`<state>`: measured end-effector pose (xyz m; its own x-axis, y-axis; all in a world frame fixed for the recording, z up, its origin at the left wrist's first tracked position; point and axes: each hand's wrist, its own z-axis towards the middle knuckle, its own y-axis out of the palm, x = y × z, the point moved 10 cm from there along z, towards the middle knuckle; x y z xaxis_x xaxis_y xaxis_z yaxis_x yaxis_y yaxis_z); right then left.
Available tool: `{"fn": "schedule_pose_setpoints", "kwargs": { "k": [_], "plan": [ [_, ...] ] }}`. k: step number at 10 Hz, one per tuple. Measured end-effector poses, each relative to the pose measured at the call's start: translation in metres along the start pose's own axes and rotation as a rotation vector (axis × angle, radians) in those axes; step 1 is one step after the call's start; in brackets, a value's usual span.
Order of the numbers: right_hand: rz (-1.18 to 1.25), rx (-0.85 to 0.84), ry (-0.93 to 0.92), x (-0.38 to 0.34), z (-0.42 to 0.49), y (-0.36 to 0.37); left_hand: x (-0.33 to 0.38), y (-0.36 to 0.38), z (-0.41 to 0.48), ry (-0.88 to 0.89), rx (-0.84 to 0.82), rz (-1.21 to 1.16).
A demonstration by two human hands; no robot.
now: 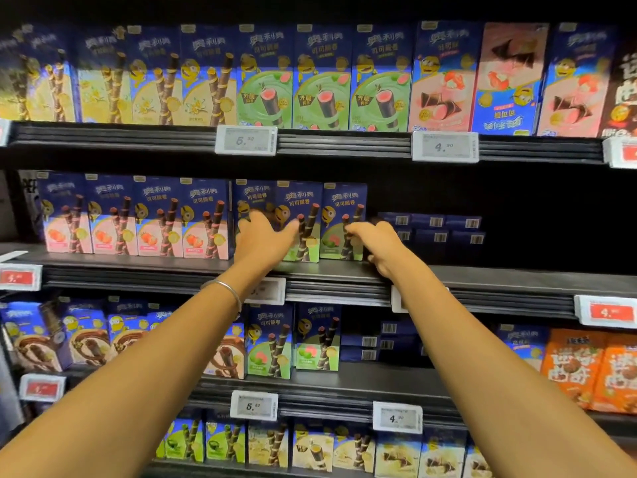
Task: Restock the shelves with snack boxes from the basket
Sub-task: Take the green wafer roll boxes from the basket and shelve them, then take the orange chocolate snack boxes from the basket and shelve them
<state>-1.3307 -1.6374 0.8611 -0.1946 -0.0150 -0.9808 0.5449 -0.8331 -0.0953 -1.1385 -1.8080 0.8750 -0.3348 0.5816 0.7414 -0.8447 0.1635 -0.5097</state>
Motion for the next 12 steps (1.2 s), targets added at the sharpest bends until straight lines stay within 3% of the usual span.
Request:
{"fn": "schedule_pose_setpoints", "kwargs": {
  "k": [1, 3, 4, 5, 6, 8, 10, 11, 12],
  "plan": [
    [0.117, 0.011, -0.036, -0.008, -0.016, -0.003, 0.004, -0.02, -0.014, 0.068, 0.023, -0.161],
    [0.113, 0.079, -0.272, -0.019, -0.109, -0.014, -0.001, -0.066, -0.086, 0.273, 0.089, -0.457],
    [0.23, 0.136, -0.371, 0.013, -0.175, -0.014, -0.037, -0.074, -0.147, 0.349, 0.148, -0.615],
    [0.2, 0.101, -0.279, 0.091, -0.219, 0.006, -0.105, -0.044, -0.209, 0.297, 0.106, -0.691],
    [0.11, 0.043, 0.056, 0.213, -0.257, 0.024, -0.201, 0.019, -0.273, 0.023, -0.063, -0.696],
    [-0.054, 0.024, 0.682, 0.422, -0.38, 0.001, -0.38, 0.126, -0.461, -0.64, -0.454, -0.449],
    [-0.027, 0.013, 1.101, 0.555, -0.491, -0.027, -0.453, 0.17, -0.635, -1.14, -0.614, -0.347],
    [-0.037, -0.013, 1.259, 0.627, -0.533, -0.043, -0.471, 0.197, -0.695, -1.272, -0.616, -0.332],
    [-0.051, -0.03, 1.328, 0.697, -0.557, -0.054, -0.495, 0.234, -0.738, -1.269, -0.691, -0.258]
  ]
}}
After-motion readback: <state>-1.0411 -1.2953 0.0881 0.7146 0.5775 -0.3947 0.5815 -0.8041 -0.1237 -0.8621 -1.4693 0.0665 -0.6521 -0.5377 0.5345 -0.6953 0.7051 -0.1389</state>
